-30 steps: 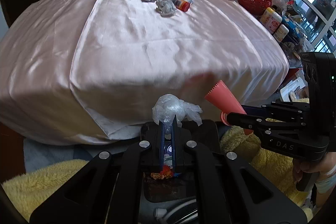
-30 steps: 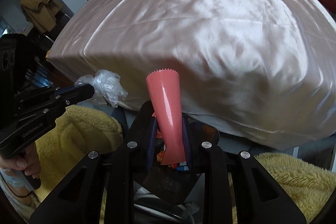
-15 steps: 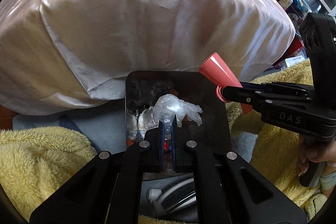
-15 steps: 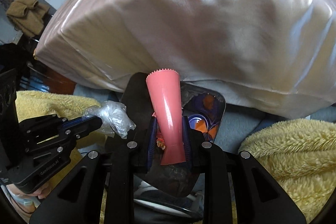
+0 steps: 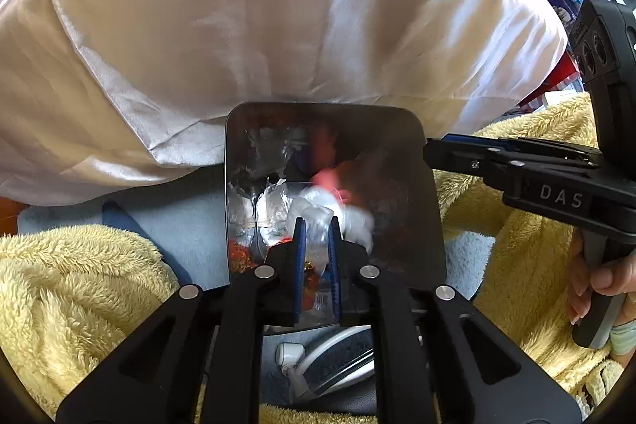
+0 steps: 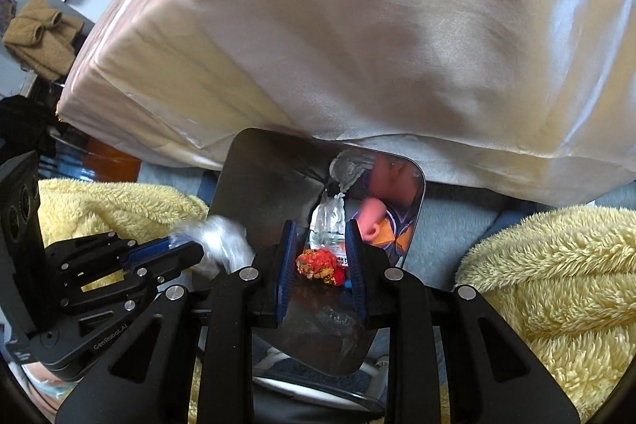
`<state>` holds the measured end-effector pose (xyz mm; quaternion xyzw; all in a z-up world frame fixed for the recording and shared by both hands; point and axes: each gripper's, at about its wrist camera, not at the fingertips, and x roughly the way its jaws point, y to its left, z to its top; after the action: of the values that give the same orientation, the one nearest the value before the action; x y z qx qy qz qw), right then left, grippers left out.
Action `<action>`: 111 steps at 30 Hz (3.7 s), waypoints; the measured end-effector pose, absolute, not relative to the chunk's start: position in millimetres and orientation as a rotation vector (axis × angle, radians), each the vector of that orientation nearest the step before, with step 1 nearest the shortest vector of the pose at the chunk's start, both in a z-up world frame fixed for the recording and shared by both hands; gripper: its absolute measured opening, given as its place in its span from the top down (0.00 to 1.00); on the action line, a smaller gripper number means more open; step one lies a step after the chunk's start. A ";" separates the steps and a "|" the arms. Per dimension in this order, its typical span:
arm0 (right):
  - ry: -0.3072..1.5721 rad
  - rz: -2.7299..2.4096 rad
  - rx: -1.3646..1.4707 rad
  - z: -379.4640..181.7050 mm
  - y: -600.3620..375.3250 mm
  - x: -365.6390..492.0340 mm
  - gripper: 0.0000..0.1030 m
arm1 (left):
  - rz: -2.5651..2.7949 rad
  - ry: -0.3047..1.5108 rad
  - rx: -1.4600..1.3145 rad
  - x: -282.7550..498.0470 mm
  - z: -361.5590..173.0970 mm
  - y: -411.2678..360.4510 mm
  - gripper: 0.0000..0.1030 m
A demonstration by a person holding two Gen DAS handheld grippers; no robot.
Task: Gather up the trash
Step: 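Carry plastic wrap and pink cone into the black bin while both tools open, then raise both open tools back over the table toward the foil balls, then grasp the crumpled foil ball with the left tool while the right tool grasps the blue-white wrapper, then carry foil ball and wrapper into the black bin while both tools open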
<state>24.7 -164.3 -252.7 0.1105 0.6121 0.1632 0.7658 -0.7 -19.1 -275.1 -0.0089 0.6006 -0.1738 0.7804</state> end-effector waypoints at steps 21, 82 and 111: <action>1.141 0.327 0.320 -174.4 -198.5 56.2 0.26 | -0.290 1.224 0.009 21.4 -236.7 -7.4 0.14; 1.092 0.326 0.208 -152.8 -182.5 313.9 0.88 | -0.362 1.043 0.045 274.6 -163.3 -57.8 0.79; 1.056 0.430 0.234 -119.1 -189.9 99.2 0.88 | -0.368 0.983 -0.009 75.2 -129.6 -36.7 0.79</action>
<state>99.2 -189.9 -119.1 0.1103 0.4986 0.2028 0.8355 75.2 -36.7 -129.6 -0.0044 0.4692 -0.1755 0.8655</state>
